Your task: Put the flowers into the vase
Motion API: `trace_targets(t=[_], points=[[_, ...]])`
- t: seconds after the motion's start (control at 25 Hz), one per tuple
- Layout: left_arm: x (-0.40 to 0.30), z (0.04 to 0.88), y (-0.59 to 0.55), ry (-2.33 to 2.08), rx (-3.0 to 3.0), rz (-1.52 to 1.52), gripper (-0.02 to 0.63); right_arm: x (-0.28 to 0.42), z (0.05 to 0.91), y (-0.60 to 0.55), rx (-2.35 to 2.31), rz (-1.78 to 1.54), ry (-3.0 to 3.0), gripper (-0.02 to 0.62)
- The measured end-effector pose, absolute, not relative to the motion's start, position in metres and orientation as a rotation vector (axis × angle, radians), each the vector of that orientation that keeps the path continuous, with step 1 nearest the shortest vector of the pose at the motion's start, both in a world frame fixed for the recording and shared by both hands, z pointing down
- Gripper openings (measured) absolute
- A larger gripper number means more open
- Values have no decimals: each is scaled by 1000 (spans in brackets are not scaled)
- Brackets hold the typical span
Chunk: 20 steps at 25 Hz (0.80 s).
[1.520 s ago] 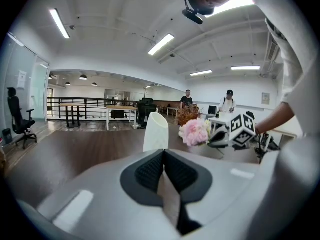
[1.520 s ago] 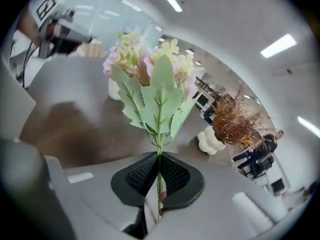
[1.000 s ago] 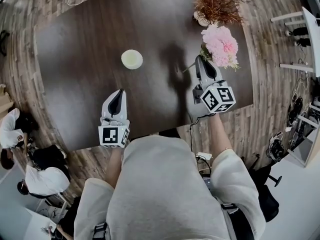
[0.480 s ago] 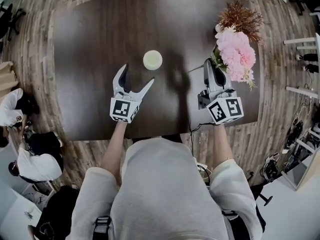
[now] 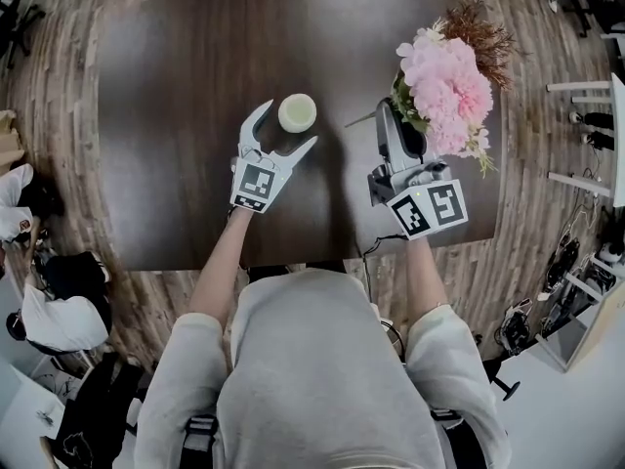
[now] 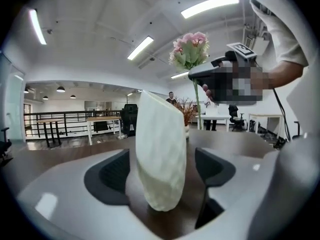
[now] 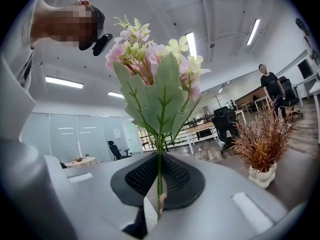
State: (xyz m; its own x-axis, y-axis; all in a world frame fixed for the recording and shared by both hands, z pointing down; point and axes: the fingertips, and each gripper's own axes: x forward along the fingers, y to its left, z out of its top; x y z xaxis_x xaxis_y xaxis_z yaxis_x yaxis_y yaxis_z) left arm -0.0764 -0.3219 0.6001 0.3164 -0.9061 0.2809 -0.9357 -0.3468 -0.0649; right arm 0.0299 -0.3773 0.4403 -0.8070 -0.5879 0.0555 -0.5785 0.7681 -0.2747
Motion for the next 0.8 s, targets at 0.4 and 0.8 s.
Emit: trace_targets(t=[0.4,0.8], points=[[-102,597,-326,-1766,2444,383,307,-32,394,-358,-801,-378,2895,14],[-107,601,-329,-1764,2438,374,307,-82,389,-355,-687,-323,2929,15]])
